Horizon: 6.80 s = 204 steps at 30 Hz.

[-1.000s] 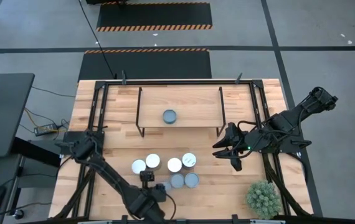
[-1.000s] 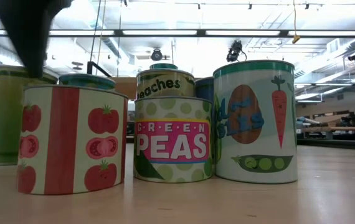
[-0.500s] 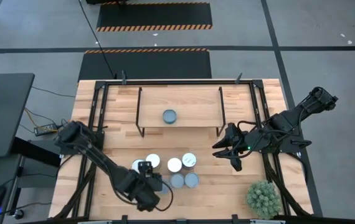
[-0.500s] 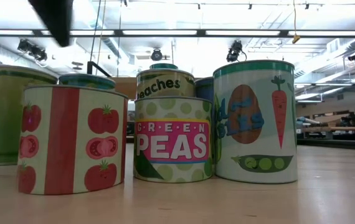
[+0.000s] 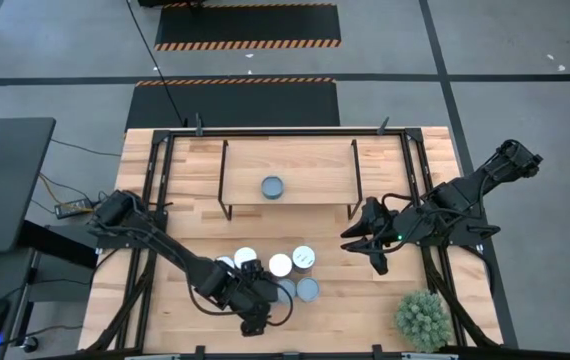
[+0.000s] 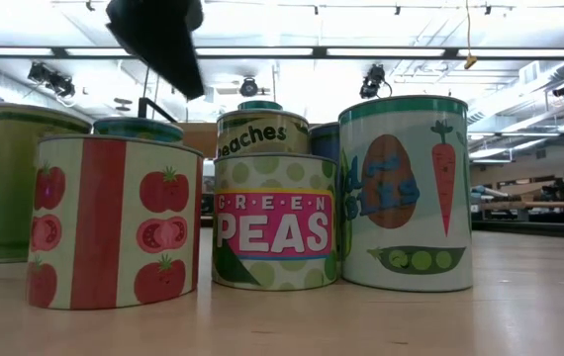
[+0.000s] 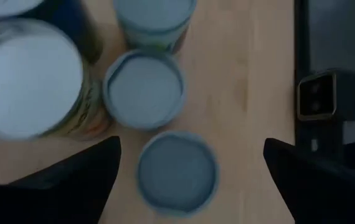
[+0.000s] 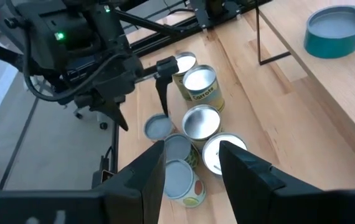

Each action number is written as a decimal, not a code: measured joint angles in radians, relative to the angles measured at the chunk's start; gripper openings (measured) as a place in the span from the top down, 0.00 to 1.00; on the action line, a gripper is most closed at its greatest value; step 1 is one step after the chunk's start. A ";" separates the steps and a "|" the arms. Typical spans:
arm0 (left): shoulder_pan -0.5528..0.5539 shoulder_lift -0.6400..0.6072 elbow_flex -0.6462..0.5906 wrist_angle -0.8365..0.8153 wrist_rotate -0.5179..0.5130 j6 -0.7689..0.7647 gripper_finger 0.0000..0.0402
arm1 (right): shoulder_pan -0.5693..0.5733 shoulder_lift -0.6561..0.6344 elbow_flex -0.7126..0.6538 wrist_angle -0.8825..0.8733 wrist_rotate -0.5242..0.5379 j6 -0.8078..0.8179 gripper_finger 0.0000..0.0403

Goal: Pick and place cans onto a shelf
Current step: Put the canned tomatoes on the shelf

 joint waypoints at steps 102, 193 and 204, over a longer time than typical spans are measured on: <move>0.261 0.105 0.519 -0.488 0.180 0.199 0.29 | -0.021 -0.118 0.000 -0.138 0.012 -0.016 0.61; 0.754 0.177 0.570 -0.475 0.147 0.719 0.21 | -0.082 -0.123 0.000 -0.132 0.170 0.004 0.61; 0.745 0.176 0.571 -0.425 0.128 0.712 0.21 | -0.087 -0.120 0.000 -0.089 0.169 0.019 0.61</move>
